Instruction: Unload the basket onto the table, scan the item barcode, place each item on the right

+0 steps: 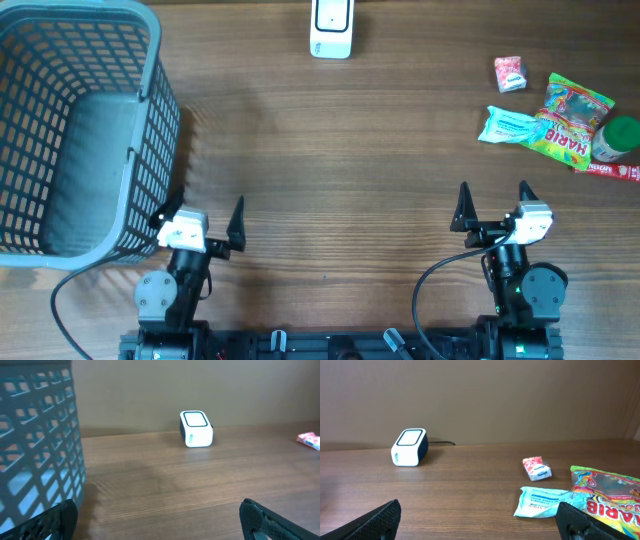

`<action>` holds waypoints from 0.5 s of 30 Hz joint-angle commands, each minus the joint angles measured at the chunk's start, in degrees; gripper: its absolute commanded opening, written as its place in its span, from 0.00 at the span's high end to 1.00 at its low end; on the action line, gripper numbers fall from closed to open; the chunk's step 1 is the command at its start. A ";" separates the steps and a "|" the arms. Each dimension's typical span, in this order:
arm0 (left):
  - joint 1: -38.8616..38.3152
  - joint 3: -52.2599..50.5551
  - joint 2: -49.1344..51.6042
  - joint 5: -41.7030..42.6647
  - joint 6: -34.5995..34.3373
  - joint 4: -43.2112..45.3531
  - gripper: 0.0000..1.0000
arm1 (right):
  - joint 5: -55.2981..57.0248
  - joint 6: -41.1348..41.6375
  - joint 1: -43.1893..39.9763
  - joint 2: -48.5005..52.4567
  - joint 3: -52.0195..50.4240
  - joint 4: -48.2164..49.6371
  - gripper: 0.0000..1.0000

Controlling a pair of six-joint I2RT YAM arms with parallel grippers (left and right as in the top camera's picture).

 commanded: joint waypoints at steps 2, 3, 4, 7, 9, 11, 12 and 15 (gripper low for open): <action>0.22 -0.59 -0.59 -3.15 0.39 -0.26 0.00 | 0.96 -0.28 0.28 0.00 -0.09 0.20 0.00; 0.22 -0.59 -0.59 -3.15 -0.02 -0.26 0.00 | 0.96 -0.28 0.28 0.00 -0.09 0.20 0.00; 0.22 -0.59 -0.59 -3.15 -0.24 -0.33 0.00 | 0.96 -0.28 0.28 0.00 -0.09 0.20 0.00; 0.33 -0.61 -0.59 -5.73 -1.46 -0.55 0.00 | 0.96 -0.26 0.28 0.00 -0.09 0.20 0.00; 0.68 -0.61 -0.59 -5.73 -1.38 -0.55 0.00 | 0.96 -0.26 0.28 0.00 -0.09 0.20 0.00; 0.85 -0.61 -0.59 -5.66 -1.31 -0.44 0.00 | 0.96 -0.28 0.28 0.00 -0.09 0.22 0.00; 0.85 -0.61 -0.59 -5.66 -1.31 -0.44 0.00 | 0.96 -0.24 0.28 0.00 -0.09 0.20 0.00; 0.85 -0.61 -0.59 -5.68 -1.27 -0.46 0.00 | 0.96 -0.26 0.28 0.00 -0.09 0.20 0.00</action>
